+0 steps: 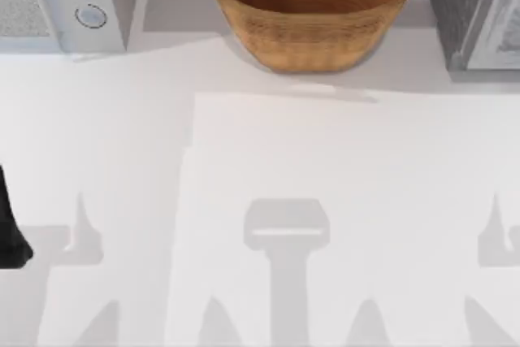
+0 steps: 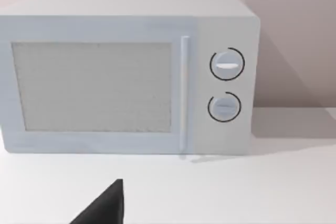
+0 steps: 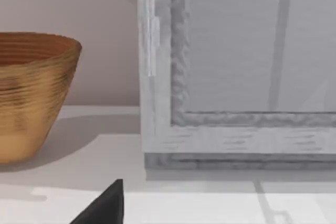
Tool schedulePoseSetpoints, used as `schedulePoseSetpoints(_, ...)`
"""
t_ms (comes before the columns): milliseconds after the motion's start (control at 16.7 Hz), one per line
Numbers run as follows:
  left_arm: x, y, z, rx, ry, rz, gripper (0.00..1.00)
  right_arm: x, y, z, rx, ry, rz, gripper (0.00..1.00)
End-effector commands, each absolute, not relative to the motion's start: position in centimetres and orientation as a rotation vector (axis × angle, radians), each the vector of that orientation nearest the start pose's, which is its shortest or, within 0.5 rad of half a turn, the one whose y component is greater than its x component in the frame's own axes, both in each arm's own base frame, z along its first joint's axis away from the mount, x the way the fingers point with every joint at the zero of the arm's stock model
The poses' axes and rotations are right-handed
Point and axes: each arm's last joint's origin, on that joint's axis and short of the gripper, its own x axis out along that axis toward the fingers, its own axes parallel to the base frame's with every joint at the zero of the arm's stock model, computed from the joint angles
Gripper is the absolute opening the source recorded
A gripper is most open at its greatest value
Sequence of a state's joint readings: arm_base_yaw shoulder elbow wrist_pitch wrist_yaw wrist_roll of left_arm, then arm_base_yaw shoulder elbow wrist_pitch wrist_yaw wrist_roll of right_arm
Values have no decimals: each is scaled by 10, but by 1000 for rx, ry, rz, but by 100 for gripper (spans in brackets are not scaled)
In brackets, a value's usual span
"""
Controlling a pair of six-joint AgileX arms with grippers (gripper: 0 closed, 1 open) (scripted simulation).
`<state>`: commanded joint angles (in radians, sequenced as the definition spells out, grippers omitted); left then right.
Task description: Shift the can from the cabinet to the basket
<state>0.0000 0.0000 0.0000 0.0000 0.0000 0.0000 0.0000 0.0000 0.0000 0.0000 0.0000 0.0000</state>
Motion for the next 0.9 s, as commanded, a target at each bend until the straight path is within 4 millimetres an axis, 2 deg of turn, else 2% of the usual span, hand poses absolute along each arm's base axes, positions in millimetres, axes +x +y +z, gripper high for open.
schedulePoseSetpoints(180, 106, -1, 160, 0, 0, 0, 100, 105, -1, 163, 0, -4, 1, 100)
schedulePoseSetpoints(360, 106, -1, 160, 0, 0, 0, 100, 104, 0, 187, 0, -25, 4, 100)
schedulePoseSetpoints(600, 106, -1, 160, 0, 0, 0, 100, 104, 2, 243, 1, -45, 5, 100)
schedulePoseSetpoints(900, 106, -1, 160, 0, 0, 0, 100, 120, 7, 332, 3, -48, 3, 100)
